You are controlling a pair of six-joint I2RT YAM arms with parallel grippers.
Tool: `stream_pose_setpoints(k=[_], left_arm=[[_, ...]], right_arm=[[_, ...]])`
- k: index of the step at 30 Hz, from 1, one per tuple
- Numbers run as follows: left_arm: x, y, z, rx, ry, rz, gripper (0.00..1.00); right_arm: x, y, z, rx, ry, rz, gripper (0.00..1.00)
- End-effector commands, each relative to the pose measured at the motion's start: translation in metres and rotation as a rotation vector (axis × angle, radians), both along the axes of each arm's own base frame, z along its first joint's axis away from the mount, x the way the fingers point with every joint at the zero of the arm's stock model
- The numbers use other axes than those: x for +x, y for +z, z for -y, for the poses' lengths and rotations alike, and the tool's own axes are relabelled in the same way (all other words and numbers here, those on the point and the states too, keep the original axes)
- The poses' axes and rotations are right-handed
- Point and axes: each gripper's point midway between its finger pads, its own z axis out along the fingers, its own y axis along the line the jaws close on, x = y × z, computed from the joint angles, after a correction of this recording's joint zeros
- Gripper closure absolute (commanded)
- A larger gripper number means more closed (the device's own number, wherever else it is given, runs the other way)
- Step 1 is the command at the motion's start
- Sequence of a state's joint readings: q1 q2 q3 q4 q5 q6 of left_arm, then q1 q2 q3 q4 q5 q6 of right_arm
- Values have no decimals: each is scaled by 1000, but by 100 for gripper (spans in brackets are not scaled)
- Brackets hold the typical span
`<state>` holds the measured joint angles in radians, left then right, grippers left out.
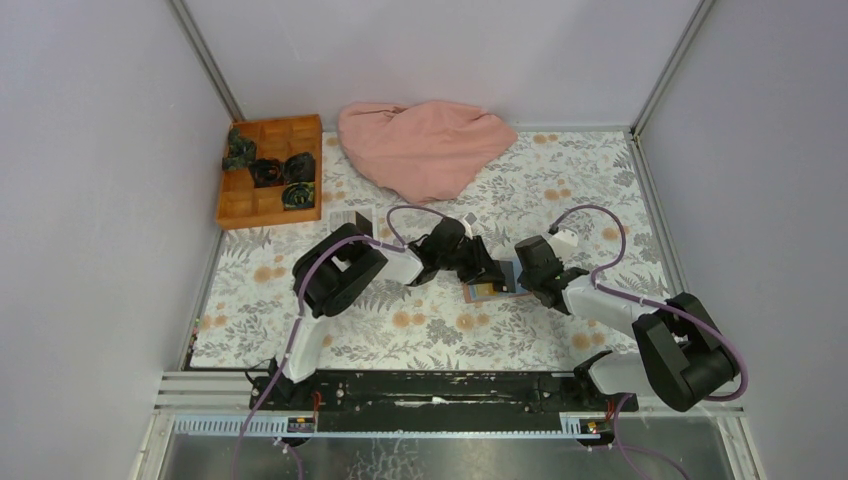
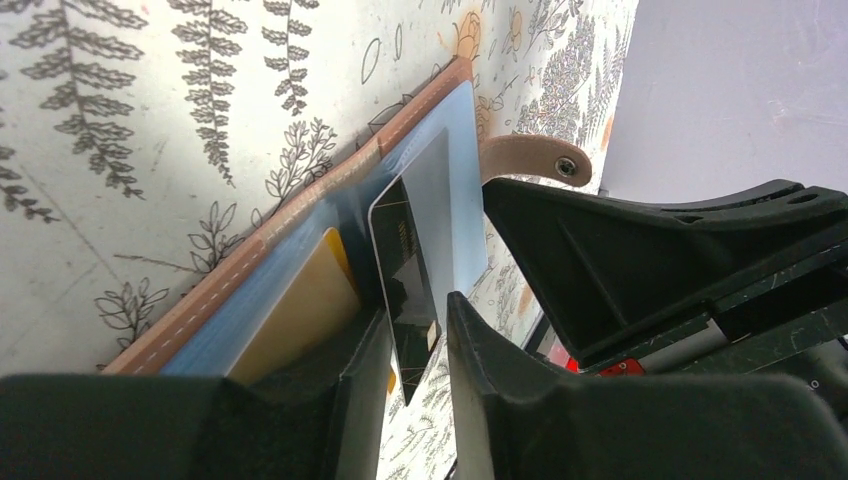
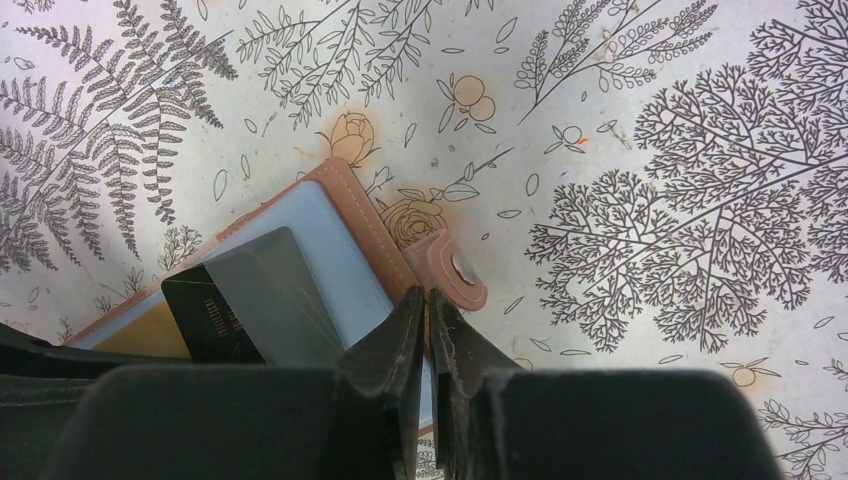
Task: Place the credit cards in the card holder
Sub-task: Insert the credit card into the card holder.
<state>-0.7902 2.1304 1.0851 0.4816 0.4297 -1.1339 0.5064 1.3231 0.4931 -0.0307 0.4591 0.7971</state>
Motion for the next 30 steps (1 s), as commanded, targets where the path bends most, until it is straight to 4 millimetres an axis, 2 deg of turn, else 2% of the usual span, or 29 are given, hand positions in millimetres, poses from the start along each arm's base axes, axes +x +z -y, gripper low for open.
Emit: stream_pose_setpoints(k=[1,20,21,22,30], left_arm=[[-10,-36,-19,172,13,-37,64],[-17,-40,-28,316,-22,-11,46],[-19,-41,-30,334,-24,-13,39],[-19,-41,-32,346,-24,-10,37],[-22,-40,-42,418,-41,-10,35]], right_arm=[[-14,-18,1,23,-8,-59,88],[-14,-16,0,25,2,-54,89],[-13,-16,0,25,2,-53,89],[-13,-15,0,25,2,-53,89],[-12,-14,-2,31,7,-51,89]])
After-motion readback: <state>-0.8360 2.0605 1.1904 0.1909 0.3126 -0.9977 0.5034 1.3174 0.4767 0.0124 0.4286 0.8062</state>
